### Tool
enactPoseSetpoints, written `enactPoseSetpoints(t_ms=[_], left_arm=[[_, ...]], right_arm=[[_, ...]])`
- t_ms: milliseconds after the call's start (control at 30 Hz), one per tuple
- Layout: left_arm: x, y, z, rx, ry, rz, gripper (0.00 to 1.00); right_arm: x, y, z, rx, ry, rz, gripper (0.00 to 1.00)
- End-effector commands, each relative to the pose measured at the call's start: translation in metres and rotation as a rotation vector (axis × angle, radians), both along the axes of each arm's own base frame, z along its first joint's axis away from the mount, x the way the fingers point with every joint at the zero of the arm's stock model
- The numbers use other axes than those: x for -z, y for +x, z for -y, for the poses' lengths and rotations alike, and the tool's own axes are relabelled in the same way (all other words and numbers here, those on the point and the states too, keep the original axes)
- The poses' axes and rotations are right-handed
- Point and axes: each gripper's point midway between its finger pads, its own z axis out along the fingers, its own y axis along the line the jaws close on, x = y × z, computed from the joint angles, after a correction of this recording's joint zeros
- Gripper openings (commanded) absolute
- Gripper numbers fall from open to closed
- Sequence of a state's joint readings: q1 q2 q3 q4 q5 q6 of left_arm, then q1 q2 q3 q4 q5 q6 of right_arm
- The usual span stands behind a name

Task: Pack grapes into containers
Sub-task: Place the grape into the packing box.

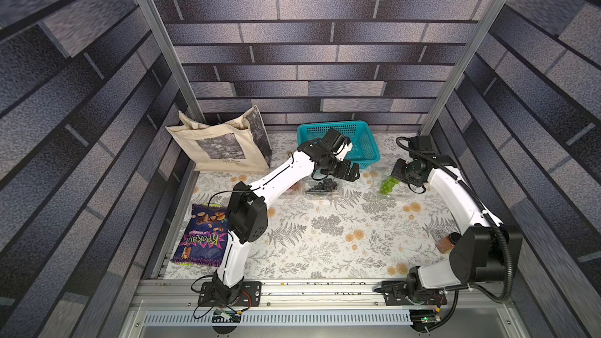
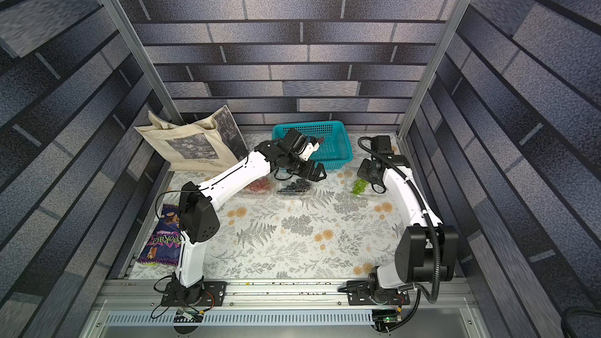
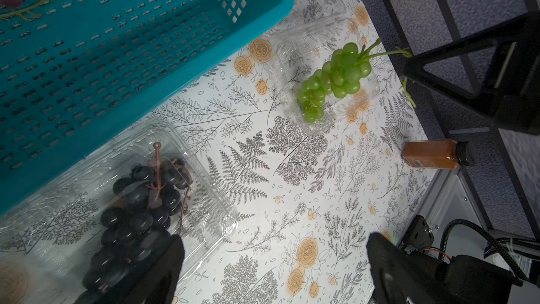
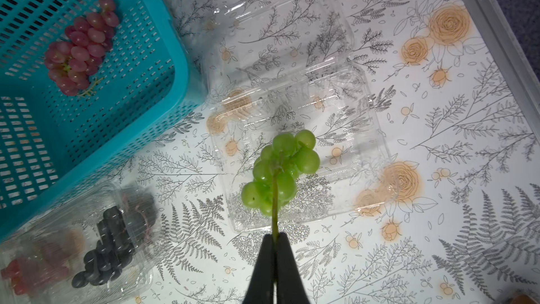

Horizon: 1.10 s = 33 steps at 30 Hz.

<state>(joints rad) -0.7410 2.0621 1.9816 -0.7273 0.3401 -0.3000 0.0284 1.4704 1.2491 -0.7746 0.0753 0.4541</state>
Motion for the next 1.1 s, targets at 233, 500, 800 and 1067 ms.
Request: enactPoseSetpoints(t_ms=[233, 500, 800, 1067], left_arm=[[-0.018, -0.007, 0.002, 0.002, -0.048, -0.007, 1.00], [-0.018, -0.009, 0.000, 0.001, -0.046, -0.007, 1.00], [-0.014, -0.010, -0.002, 0.000, -0.039, -0.013, 1.00], [-0.017, 0.000, -0.007, -0.020, -0.041, -0.001, 1.00]], right_arm=[[0.057, -0.005, 0.016, 0.069, 0.004, -0.103, 0.00], [0.089, 0.003, 0.025, 0.104, 0.006, -0.171, 0.00], [0.102, 0.014, 0.029, 0.129, 0.009, -0.192, 0.00], [0.081, 0.017, 0.034, 0.130, -0.006, -0.139, 0.20]])
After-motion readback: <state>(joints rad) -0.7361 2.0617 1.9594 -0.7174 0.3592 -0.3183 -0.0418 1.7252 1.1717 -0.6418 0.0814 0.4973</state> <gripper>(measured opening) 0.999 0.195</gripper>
